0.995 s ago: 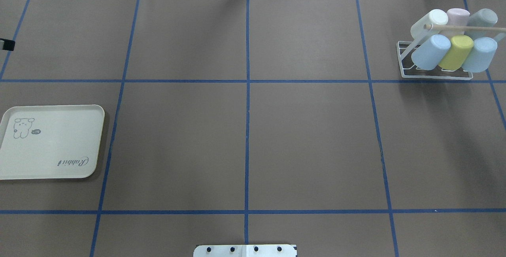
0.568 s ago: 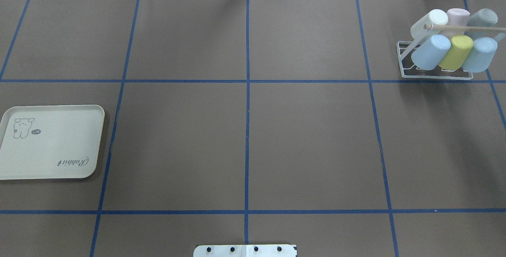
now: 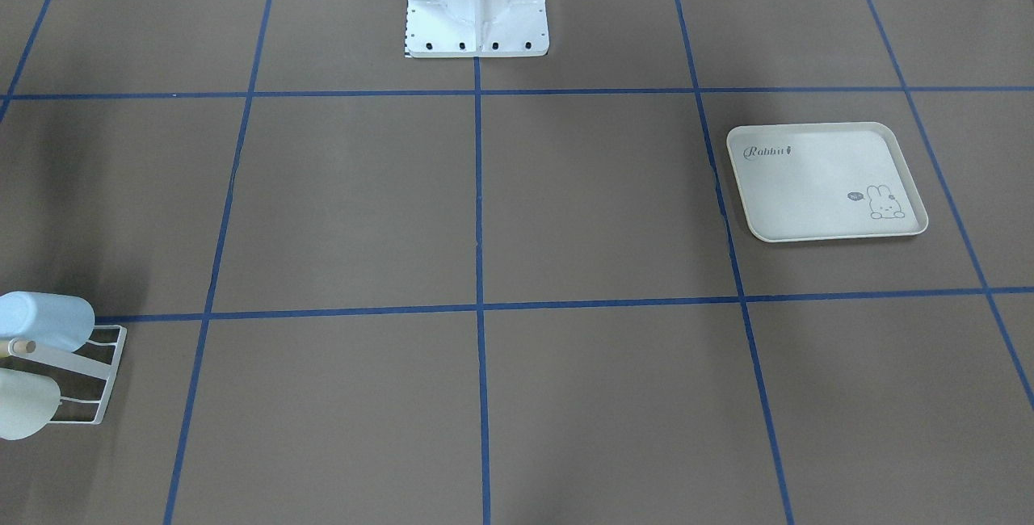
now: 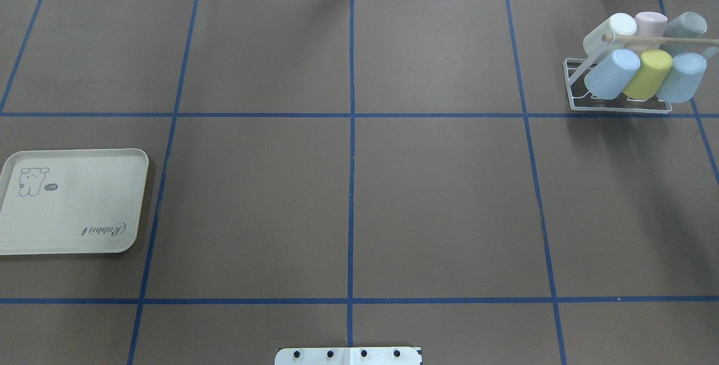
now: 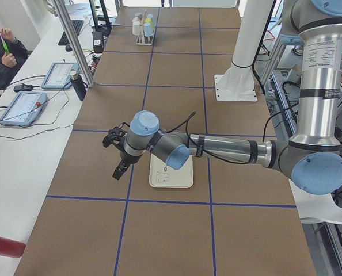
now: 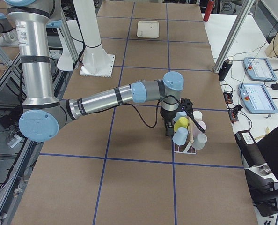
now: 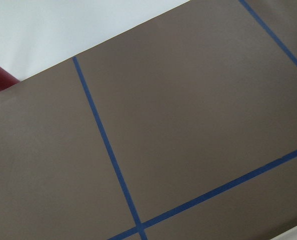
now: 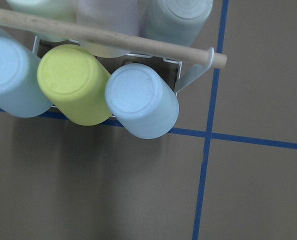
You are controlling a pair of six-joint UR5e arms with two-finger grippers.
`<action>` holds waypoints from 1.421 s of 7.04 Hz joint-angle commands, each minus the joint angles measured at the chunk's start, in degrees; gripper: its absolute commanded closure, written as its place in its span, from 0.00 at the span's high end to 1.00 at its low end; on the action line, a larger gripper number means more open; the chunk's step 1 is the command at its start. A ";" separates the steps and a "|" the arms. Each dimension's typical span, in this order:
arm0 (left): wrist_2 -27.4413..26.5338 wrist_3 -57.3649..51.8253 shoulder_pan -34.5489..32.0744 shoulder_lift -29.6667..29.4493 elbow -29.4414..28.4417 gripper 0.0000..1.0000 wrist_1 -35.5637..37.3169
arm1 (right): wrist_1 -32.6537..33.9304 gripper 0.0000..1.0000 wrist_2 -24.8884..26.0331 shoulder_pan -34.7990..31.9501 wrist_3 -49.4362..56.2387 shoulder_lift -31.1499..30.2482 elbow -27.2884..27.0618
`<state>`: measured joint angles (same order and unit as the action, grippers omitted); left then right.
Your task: Transfer IKEA cup to right arm and place on rack
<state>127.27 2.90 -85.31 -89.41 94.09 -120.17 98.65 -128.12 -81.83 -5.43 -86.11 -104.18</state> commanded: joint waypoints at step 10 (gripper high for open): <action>-0.54 -10.72 -0.12 -0.76 -0.40 1.00 11.80 | -12.79 1.00 -10.79 -7.81 0.42 -5.04 11.02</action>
<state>126.67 -7.71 -85.42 -90.22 93.67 -108.62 86.71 -134.64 -88.05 -5.04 -90.57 -92.98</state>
